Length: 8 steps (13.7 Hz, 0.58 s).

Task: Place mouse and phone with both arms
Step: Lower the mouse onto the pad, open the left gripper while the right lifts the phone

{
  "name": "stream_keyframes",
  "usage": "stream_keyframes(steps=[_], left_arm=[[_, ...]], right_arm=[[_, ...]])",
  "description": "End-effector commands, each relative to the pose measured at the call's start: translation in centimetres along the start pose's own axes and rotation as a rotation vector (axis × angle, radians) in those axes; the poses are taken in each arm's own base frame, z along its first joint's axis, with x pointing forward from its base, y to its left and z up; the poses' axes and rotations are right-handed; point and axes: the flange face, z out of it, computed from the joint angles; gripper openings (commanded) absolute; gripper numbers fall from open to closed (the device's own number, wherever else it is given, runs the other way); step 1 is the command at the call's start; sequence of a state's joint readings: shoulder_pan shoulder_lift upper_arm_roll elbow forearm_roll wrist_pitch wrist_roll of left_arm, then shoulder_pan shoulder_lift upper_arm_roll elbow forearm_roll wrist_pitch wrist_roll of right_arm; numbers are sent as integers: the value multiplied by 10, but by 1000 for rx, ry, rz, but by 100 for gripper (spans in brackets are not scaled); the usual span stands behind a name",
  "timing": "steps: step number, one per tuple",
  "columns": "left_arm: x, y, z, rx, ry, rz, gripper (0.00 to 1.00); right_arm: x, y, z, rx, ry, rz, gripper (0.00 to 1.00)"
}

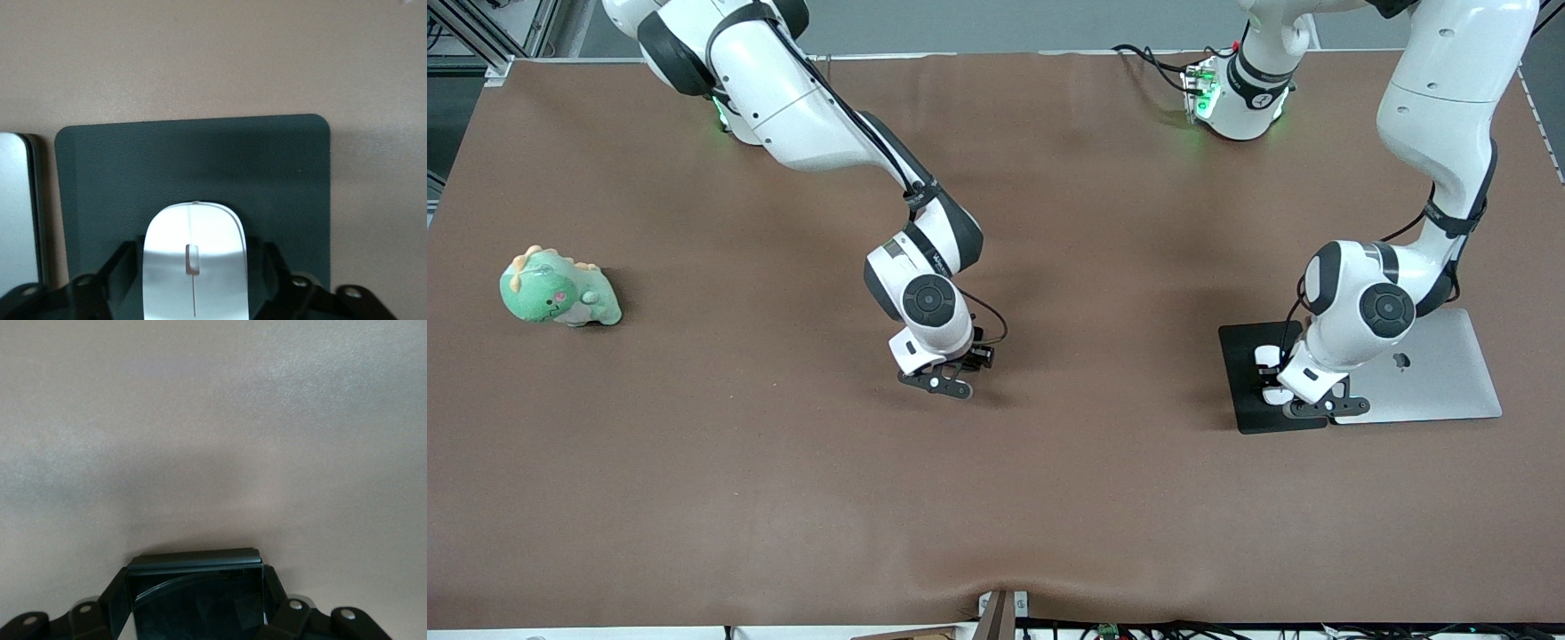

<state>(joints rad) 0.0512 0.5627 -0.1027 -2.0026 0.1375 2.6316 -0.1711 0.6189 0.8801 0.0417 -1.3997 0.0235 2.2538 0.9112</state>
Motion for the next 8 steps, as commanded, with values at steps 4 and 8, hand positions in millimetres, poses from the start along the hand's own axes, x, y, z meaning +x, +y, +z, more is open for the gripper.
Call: stream_keyframes(steps=[4,8], left_arm=[[11,16,-46,-19,73,24,100],[20,17,-134,9,100,34,100]], right_arm=[[54,39,-42,11,20,60,19],[105,119,-102,-65,-83,-24,9]])
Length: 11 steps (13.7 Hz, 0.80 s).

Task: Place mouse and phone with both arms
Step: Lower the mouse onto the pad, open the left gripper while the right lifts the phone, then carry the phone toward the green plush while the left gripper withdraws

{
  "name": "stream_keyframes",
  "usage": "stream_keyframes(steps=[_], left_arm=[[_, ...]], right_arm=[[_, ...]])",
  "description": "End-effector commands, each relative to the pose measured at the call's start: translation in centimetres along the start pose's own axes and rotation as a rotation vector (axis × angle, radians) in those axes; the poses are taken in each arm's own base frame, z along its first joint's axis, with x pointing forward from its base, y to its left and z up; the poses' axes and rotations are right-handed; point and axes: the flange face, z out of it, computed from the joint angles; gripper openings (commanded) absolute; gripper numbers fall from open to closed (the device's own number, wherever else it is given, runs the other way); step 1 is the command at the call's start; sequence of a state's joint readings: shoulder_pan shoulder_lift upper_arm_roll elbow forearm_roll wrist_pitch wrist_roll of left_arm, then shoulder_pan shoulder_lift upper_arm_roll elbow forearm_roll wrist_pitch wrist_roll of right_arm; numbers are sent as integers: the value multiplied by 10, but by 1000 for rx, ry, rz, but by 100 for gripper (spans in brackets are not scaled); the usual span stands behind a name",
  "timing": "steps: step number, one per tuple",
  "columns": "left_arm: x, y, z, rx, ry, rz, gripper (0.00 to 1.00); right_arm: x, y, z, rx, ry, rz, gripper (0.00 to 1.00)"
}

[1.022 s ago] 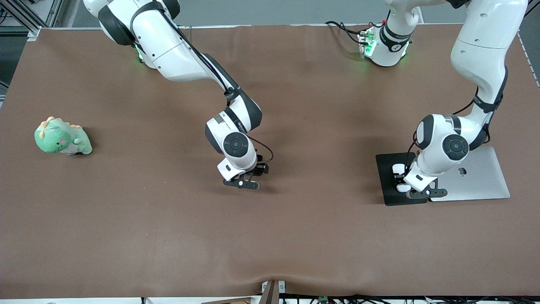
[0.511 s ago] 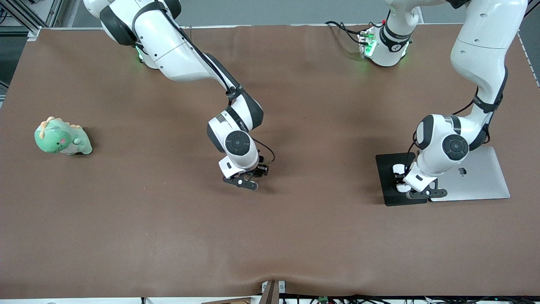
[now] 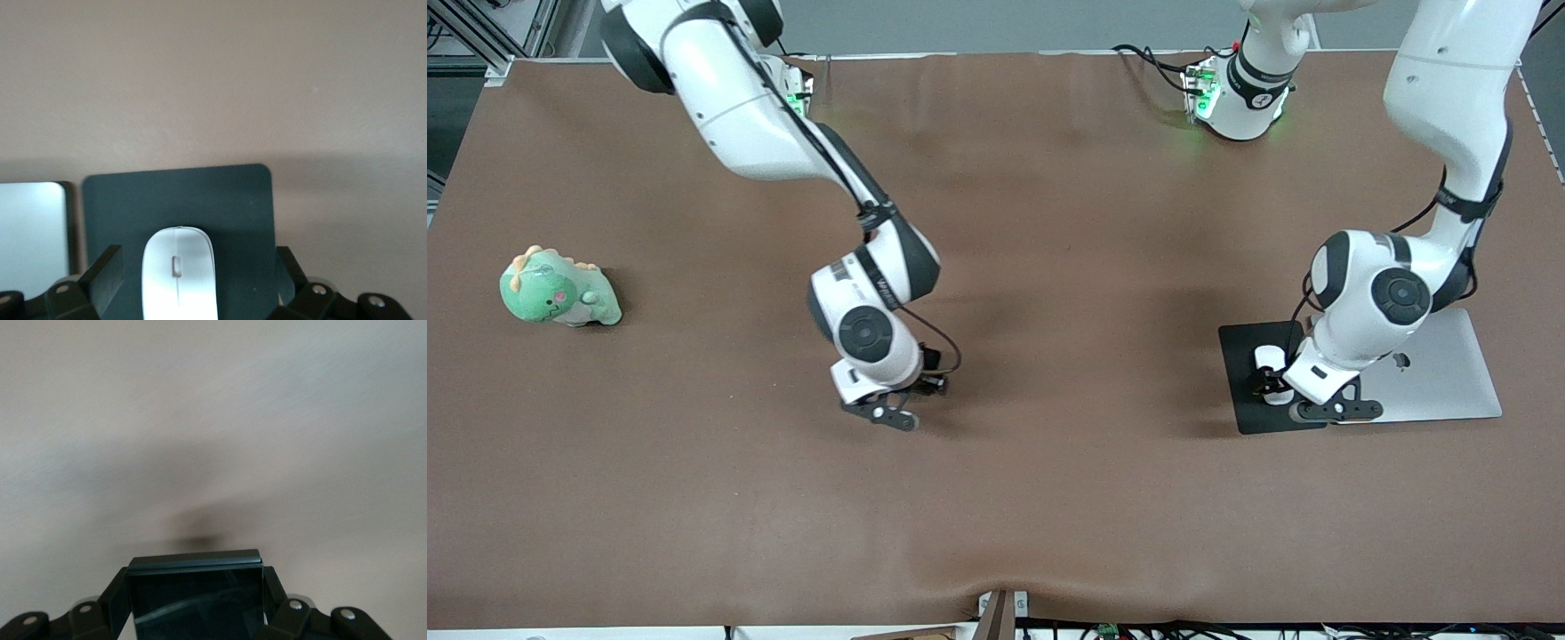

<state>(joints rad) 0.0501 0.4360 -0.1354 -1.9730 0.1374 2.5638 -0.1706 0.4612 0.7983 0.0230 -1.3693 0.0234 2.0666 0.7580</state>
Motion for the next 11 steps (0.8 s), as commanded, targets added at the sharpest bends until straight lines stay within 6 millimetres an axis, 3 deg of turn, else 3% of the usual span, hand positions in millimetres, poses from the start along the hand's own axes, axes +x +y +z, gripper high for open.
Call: stream_keyframes(steps=[1,3,5,9,11], left_arm=[[2,-2,-67,21,-2,12,100],[3,-2,-106,39,-13,16,100],[7,2,-152,57,-51,26,100],[13,7,-261,22,-128,-11,100],[6,6,-306,21,-171,-14,100]], right_arm=[[23,59,-48,-30,-66,-55,9],[39,121,-62,-37,-105,-116,7],[45,188,-64,-30,-143,-207,7],[74,314,-52,14,-198,-281,8],[86,360,-45,28,-206,-303,8]])
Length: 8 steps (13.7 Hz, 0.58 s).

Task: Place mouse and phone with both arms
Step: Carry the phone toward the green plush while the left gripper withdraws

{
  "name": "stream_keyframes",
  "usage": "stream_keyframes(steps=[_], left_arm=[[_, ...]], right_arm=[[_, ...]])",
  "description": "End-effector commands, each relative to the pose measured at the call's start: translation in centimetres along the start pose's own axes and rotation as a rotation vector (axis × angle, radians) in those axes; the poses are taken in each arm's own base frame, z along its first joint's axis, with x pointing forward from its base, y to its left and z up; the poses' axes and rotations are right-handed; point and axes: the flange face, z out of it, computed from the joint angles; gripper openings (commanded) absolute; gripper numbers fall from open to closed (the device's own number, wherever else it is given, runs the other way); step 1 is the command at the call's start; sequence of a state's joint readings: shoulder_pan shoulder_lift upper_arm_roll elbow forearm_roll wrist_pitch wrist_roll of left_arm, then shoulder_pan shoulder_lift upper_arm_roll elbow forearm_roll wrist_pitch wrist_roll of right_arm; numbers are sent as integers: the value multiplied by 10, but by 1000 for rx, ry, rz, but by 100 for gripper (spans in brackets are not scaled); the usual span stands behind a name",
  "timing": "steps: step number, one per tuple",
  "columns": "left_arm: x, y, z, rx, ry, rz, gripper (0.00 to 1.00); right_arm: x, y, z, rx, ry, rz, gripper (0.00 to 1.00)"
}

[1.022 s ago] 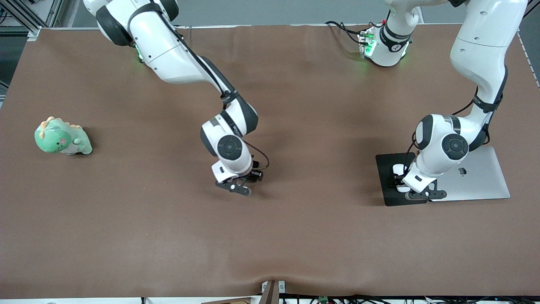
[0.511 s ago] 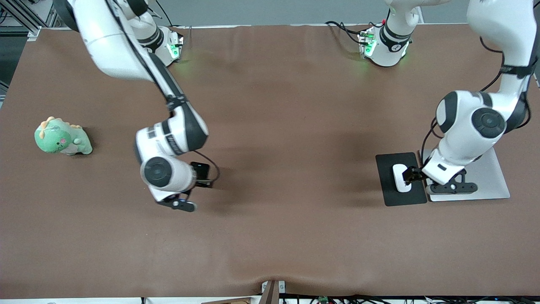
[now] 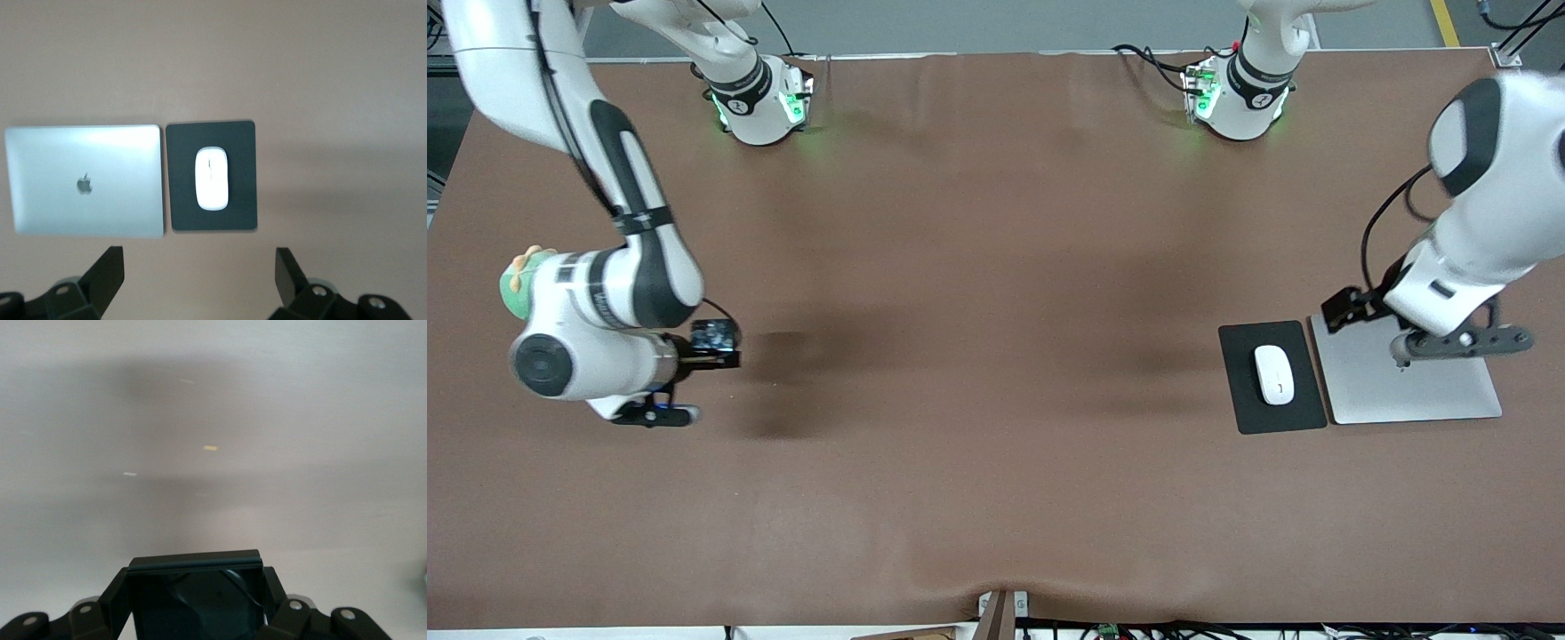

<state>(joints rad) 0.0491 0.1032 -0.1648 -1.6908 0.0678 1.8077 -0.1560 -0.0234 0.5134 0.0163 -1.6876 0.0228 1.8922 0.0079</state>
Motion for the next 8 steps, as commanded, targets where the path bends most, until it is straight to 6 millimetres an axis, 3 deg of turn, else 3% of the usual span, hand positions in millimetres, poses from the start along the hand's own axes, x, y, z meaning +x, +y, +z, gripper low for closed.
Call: stream_keyframes(steps=[1,5,8], left_arm=[[-13,-1,-52,-17,-33,35,100],[-44,-4,-90,-8,-58,63,100],[-66,6,-107,-8,-51,79,100]], right_arm=[[-13,42,5,13,-6,-37,9],[-17,80,28,-62,24,-30,10],[-22,94,51,-60,50,-15,12]])
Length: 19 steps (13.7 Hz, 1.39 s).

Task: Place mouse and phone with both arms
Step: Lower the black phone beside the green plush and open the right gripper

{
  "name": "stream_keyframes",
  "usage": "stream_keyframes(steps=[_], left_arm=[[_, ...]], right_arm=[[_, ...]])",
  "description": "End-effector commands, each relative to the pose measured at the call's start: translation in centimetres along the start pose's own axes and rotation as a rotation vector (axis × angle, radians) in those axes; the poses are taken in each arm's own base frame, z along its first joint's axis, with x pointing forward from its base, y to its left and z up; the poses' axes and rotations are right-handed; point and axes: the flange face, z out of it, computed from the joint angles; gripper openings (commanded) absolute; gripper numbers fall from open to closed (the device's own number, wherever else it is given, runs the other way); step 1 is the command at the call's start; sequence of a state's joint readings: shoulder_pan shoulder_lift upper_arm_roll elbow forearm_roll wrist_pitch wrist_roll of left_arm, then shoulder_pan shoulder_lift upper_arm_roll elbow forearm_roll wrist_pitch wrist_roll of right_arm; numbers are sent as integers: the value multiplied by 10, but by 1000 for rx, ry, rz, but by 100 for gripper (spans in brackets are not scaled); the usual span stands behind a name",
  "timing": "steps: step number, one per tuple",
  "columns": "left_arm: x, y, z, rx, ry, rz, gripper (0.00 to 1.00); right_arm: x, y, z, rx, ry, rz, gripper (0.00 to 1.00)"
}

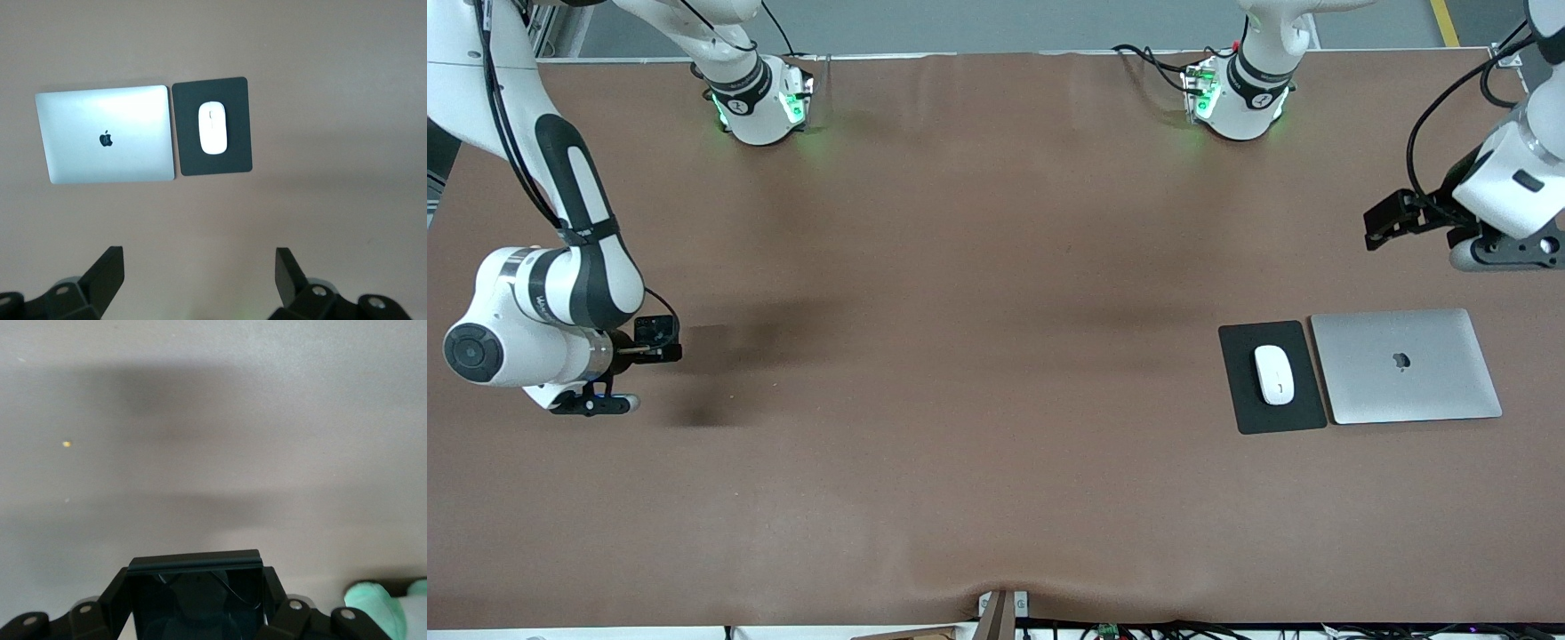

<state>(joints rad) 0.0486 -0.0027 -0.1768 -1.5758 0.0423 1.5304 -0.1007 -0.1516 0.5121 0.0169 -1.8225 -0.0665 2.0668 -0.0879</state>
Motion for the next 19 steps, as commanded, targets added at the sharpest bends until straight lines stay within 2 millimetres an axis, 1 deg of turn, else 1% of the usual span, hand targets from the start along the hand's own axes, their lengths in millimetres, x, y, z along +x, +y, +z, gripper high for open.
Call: stream_keyframes(steps=[1,2,3,5,6,7,9,10,11,12,13,15,17,18,19], left_arm=[[-26,7,-16,-11,9,25,100],[-35,7,-17,-36,-1,18,100],[-42,7,-17,-56,-6,13,100],[-43,8,-19,-60,-16,-6,100],[-45,6,-19,-60,-25,-9,100],[-46,5,-20,-62,-32,-11,100],[-47,2,-22,-56,-39,-17,100],[-48,2,-26,-54,-37,-19,100],[-49,-2,-28,-51,-42,-25,100],[-50,-12,-28,-52,-50,-43,100],[-50,-17,-27,-52,-53,-51,100],[-50,-15,-27,-48,-56,-51,100],[-51,-12,-28,-27,-50,-54,100],[-51,-12,-28,-23,-46,-55,100],[-52,-11,-29,-13,-45,-54,100]], right_arm=[[-15,18,8,-12,15,10,13],[-16,29,11,-7,13,29,15],[-18,38,19,0,-1,44,15],[-25,58,41,19,-39,91,15],[-26,64,51,27,-54,102,15],[-26,67,59,31,-63,107,16],[-25,69,67,35,-68,111,21],[-22,69,74,35,-57,110,25],[-20,69,78,34,-49,109,36],[-20,69,82,36,-52,109,60],[-20,69,83,37,-55,109,99],[-19,64,79,34,-58,100,100],[-17,58,65,30,-56,89,100],[-15,51,48,26,-63,78,100],[-11,32,29,15,-86,44,100]])
